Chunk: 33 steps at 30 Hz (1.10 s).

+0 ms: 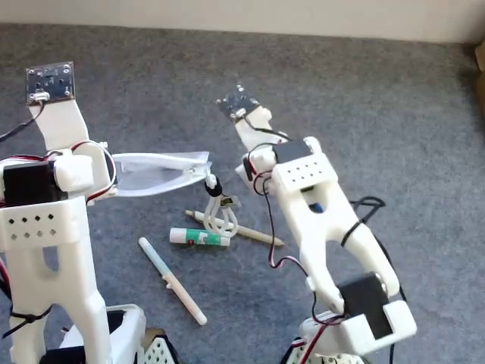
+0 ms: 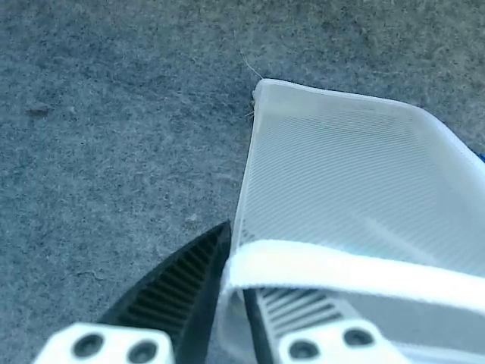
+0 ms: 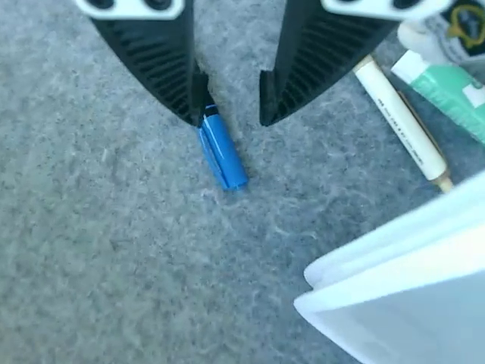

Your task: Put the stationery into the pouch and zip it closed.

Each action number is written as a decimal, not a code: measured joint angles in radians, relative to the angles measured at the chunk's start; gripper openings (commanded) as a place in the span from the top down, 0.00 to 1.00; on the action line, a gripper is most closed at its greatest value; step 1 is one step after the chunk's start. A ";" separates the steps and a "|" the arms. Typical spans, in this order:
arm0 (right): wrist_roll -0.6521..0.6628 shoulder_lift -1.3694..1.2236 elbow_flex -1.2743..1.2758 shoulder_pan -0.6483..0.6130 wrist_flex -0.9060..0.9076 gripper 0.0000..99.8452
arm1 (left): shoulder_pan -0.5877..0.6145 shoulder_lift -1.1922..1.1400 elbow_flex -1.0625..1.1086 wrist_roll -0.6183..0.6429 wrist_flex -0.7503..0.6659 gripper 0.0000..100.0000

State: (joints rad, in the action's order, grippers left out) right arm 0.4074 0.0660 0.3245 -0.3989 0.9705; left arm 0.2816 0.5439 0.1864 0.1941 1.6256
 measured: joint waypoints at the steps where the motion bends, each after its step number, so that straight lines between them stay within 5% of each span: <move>1: 0.000 -0.011 0.000 0.000 0.000 0.82 | 0.000 0.000 0.000 0.000 0.000 0.99; 26: 0.044 -0.411 -0.195 0.000 -0.002 0.82 | 0.048 -0.002 0.000 0.000 -0.002 0.99; 33: 0.044 -0.465 -0.238 0.009 -0.009 0.98 | 0.054 -0.003 0.000 0.000 -0.002 0.99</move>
State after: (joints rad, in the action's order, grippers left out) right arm 0.4519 -0.3989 0.0867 -0.3897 0.9613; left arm 0.3353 0.5409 0.1864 0.1941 1.6241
